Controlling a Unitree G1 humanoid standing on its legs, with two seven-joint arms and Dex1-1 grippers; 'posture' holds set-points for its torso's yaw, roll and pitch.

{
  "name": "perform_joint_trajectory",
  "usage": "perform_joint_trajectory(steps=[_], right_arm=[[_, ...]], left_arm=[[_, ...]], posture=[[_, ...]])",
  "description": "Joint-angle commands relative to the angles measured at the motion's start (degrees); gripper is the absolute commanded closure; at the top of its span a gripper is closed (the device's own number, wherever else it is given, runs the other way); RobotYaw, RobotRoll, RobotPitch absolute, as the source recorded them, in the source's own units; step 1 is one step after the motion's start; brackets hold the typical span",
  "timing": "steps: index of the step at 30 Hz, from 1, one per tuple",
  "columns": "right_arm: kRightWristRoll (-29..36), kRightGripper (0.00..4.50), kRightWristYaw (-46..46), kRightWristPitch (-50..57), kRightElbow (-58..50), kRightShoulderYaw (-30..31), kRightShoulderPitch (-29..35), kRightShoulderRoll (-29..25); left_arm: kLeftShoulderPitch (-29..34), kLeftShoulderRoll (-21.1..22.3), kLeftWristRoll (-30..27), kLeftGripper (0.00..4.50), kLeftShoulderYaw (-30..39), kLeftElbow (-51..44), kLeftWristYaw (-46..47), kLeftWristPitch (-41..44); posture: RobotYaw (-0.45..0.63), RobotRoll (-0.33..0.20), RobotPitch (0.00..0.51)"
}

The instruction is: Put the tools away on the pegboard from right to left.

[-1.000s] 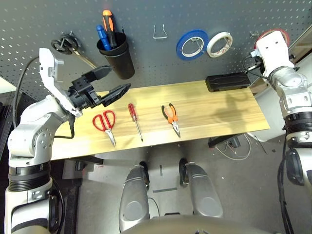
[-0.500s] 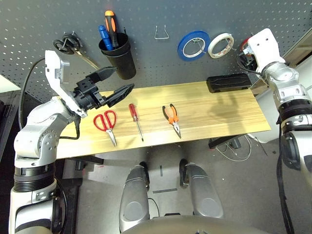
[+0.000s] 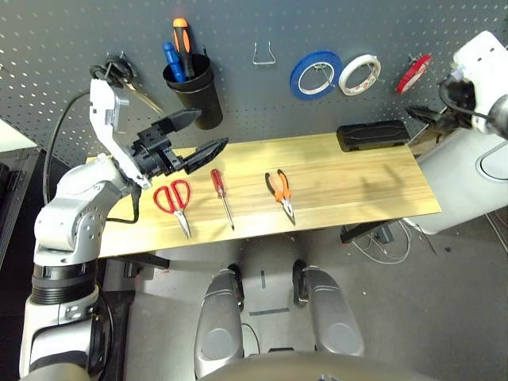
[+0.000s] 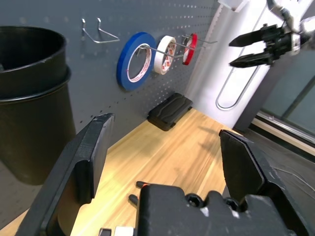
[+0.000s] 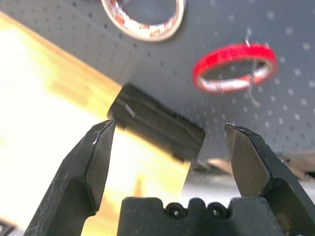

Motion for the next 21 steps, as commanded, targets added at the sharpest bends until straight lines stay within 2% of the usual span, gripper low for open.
perform_joint_trajectory(steps=[1, 6, 8, 14, 21], right_arm=[[3.08, 0.04, 2.78, 8.23, -6.38, 0.03, 3.75, -1.35], [5.92, 0.04, 0.44, 17.92, -13.85, 0.67, 9.23, 1.78], [7.45, 0.04, -1.35, 22.35, -16.32, 0.97, 10.57, 4.88], [5.56, 0.04, -14.58, 30.74, -15.57, 4.02, 9.62, 20.22], [4.12, 0.04, -26.18, 37.41, -12.68, 5.8, 6.48, 32.68]], left_arm=[[0.42, 0.52, 0.14, 0.0, -0.88, -0.3, -1.2, 0.71], [2.63, 1.57, 0.22, 0.0, -1.32, -0.31, -3.85, 0.83], [3.52, 2.01, -0.05, 0.0, -1.4, -0.37, -4.78, 1.22], [4.34, 2.83, 3.04, 0.0, -2.95, 0.11, -5.05, 0.35], [6.04, 3.92, 6.4, 0.0, -5.47, 0.43, -7.0, -1.5]], posture=[[-0.07, 0.0, 0.188], [-0.07, 0.0, 0.189], [-0.07, 0.0, 0.19], [-0.05, 0.0, 0.198], [-0.04, 0.0, 0.215]])
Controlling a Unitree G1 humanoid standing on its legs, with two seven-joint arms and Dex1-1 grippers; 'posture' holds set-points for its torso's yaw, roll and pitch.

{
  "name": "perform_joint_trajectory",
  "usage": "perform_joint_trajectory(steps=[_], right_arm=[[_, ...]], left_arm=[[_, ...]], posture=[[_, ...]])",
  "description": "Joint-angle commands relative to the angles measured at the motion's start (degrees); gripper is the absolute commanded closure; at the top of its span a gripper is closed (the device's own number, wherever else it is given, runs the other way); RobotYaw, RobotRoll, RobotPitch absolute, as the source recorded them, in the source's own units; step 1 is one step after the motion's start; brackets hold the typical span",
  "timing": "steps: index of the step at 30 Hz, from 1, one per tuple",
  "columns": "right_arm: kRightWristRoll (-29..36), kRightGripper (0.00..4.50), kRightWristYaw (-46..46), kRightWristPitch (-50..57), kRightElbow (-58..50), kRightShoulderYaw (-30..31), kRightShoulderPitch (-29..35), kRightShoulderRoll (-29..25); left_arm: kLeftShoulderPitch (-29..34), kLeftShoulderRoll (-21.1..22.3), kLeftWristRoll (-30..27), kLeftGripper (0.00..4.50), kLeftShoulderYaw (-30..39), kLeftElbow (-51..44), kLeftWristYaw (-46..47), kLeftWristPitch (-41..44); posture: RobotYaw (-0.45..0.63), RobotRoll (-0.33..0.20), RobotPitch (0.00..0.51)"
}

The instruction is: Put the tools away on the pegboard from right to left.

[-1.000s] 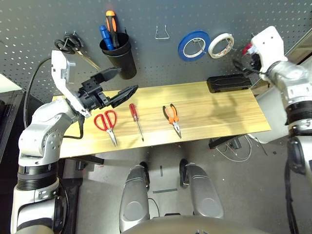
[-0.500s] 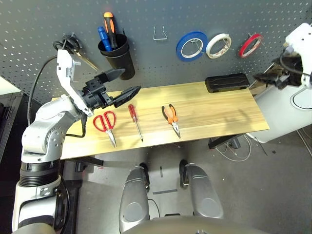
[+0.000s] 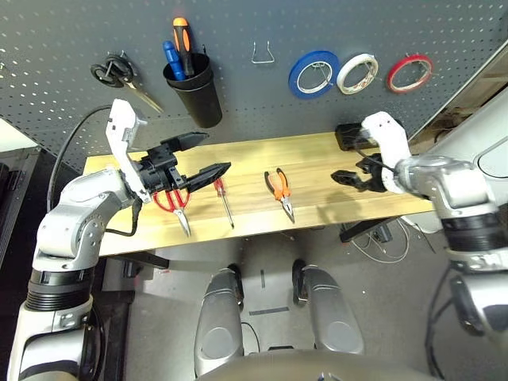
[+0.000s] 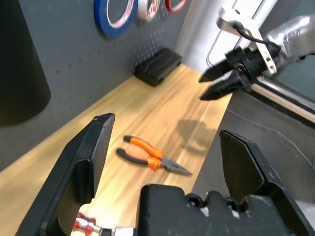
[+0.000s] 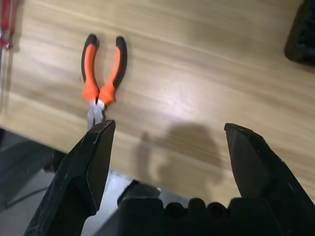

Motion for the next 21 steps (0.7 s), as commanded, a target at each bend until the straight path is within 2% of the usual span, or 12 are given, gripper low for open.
perform_joint_trajectory(steps=[1, 9, 14, 21], right_arm=[[-0.78, 0.04, -5.42, 4.24, 1.67, 0.87, -0.89, 4.66], [-0.66, 0.04, -13.87, 5.57, 5.06, -1.65, -4.0, 15.19], [-0.41, 0.04, -16.45, 6.38, 4.92, -1.35, -4.14, 18.25], [-0.48, 0.04, -18.77, 6.51, 5.52, -0.74, -3.1, 21.14]], left_arm=[[1.28, 0.55, 1.63, 0.0, -1.71, 0.13, -1.74, -1.48], [3.71, 0.62, 3.66, 0.0, -2.57, 3.05, -4.82, -5.23], [4.77, 0.8, 4.39, 0.0, -1.91, 4.14, -5.95, -6.73], [6.9, 2.05, 3.04, 0.0, -0.31, 1.32, -5.56, -4.53]], posture=[[-0.04, 0.0, 0.219], [-0.04, 0.0, 0.243], [-0.03, 0.0, 0.278], [-0.01, 0.0, 0.323]])
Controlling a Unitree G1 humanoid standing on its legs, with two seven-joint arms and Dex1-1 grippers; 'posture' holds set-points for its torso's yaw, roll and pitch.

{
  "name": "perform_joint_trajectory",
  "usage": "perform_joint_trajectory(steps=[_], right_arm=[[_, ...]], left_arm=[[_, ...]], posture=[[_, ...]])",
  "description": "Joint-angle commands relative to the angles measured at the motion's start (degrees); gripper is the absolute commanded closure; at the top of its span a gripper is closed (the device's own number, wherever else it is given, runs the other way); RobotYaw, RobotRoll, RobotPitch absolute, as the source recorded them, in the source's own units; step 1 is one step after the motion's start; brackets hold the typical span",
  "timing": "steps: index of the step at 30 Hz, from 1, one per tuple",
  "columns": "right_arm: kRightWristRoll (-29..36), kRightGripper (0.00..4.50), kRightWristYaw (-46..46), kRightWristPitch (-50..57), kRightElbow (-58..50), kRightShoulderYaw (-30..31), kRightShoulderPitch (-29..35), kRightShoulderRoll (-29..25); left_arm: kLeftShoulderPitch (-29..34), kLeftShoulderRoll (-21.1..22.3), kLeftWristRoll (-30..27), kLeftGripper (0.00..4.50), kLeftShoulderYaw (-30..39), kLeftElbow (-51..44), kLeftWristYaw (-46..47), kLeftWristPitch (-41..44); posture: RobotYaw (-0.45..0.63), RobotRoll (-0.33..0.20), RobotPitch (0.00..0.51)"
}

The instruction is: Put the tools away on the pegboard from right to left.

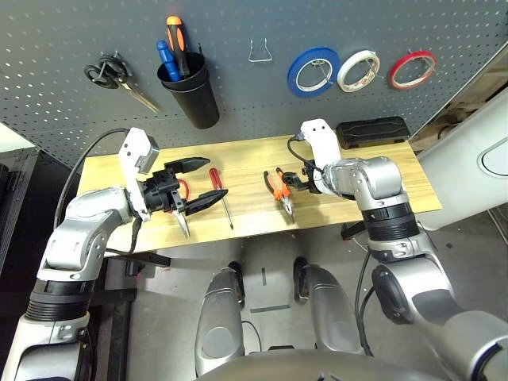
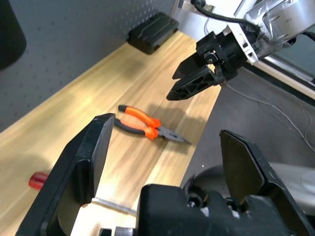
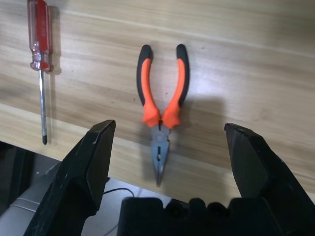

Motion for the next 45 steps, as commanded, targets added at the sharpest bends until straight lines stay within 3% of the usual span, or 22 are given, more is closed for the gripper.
perform_joint_trajectory(steps=[1, 14, 28, 40, 43, 45], right_arm=[[-0.14, 0.04, -1.14, 0.64, 1.71, 0.68, 1.32, 0.85], [-2.29, 0.04, -5.45, -6.3, 11.82, 2.53, -0.77, 4.13], [-3.52, 0.04, -7.02, -18.58, 30.05, 1.77, -6.89, 7.99], [-5.83, 0.04, -7.07, -27.07, 43.79, 2.22, -9.64, 8.21], [-6.12, 0.66, -6.76, -27.9, 44.88, 2.04, -9.71, 7.81], [-6.24, 1.33, -6.39, -28.04, 44.85, 2.02, -9.71, 7.47]], left_arm=[[2.18, 1.07, -0.67, 0.0, 0.47, -2.88, -0.18, 1.63], [3.52, 0.76, -2.9, 0.0, 0.77, -9.72, 3.1, 7.73], [4.2, 0.49, -3.95, 0.0, 0.94, -11.95, 5.59, 9.24], [4.52, -0.26, -3.45, 0.0, 0.59, -11.69, 6.1, 8.0], [4.33, -0.55, -3.57, 0.0, 0.53, -12.13, 6.58, 8.21], [4.2, -0.67, -3.69, 0.0, 0.49, -12.36, 6.84, 8.33]], posture=[[0.0, 0.0, 0.329], [0.01, 0.0, 0.369], [0.04, 0.0, 0.352], [0.05, 0.0, 0.334], [0.05, 0.0, 0.328], [0.05, 0.0, 0.324]])
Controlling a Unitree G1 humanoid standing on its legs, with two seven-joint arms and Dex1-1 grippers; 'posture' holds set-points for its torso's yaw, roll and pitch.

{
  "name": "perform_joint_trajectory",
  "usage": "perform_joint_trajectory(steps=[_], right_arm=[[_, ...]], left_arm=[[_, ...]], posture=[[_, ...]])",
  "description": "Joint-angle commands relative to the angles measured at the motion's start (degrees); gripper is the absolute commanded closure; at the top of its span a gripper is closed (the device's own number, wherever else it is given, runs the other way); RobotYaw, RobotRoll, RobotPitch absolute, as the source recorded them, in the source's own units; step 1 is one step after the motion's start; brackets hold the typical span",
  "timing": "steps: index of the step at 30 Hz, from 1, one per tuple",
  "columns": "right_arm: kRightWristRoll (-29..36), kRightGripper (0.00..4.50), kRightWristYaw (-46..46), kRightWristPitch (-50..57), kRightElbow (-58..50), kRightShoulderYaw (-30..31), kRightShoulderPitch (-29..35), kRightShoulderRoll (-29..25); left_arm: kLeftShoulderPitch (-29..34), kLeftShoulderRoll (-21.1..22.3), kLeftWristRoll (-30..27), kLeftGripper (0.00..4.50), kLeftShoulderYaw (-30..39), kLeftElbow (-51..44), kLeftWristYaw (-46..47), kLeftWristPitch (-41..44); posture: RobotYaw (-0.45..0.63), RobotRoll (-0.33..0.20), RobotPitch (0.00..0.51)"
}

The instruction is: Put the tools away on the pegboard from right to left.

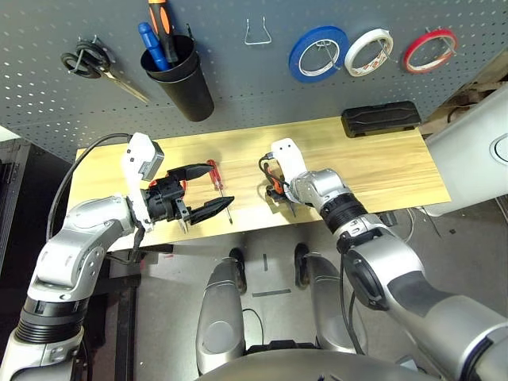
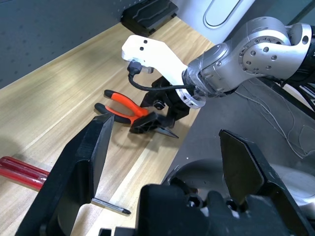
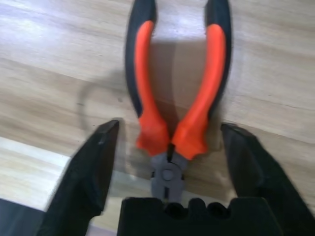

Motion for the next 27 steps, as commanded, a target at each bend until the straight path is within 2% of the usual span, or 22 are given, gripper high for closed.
perform_joint_trajectory(steps=[1, 3, 4, 9, 13, 16, 21, 27], right_arm=[[-0.41, 1.69, 1.03, 0.42, 1.89, -0.1, 1.34, -0.3], [-0.86, 2.38, 1.74, 0.67, 0.31, 0.37, 1.74, -1.06], [-0.91, 2.41, 2.45, 1.17, -1.79, 0.64, 2.35, -1.76], [0.11, 2.41, 7.14, 2.85, -15.16, 1.42, 7.45, -5.46], [0.88, 2.41, 13.86, 5.7, -31.93, 3.72, 12.68, -11.98], [1.77, 2.41, 16.9, 7.08, -39.96, 3.97, 14.32, -15.56], [4.9, 2.41, 22.76, 7.29, -52.02, 2.97, 14.59, -21.19], [9.23, 2.41, 24.98, 6.25, -58.12, -0.61, 11.31, -22.64]], left_arm=[[0.69, -0.28, -0.22, 0.0, -0.2, -1.49, 0.45, 0.16], [0.48, -0.37, -0.35, 0.0, -0.12, -1.6, 0.64, 0.14], [0.22, -0.42, -0.44, 0.0, 0.12, -1.62, 0.75, 0.03], [-1.09, -0.71, -1.63, 0.0, 1.87, -1.57, 1.49, 0.22], [-1.12, 1.95, -1.64, 0.0, 3.52, -1.62, -0.38, -0.07], [-2.47, 2.41, -1.83, 0.0, 5.14, -0.48, 0.03, -0.57], [-5.06, 4.23, -1.59, 0.0, 6.91, 0.72, -1.04, -1.1], [-5.46, 6.43, 0.01, 0.0, 9.24, 4.84, -2.22, -4.18]], posture=[[0.05, 0.0, 0.321], [0.05, 0.0, 0.317], [0.04, 0.0, 0.31], [0.04, 0.0, 0.293], [0.04, 0.0, 0.276], [0.03, 0.0, 0.266], [0.03, 0.0, 0.238], [0.02, 0.0, 0.217]])
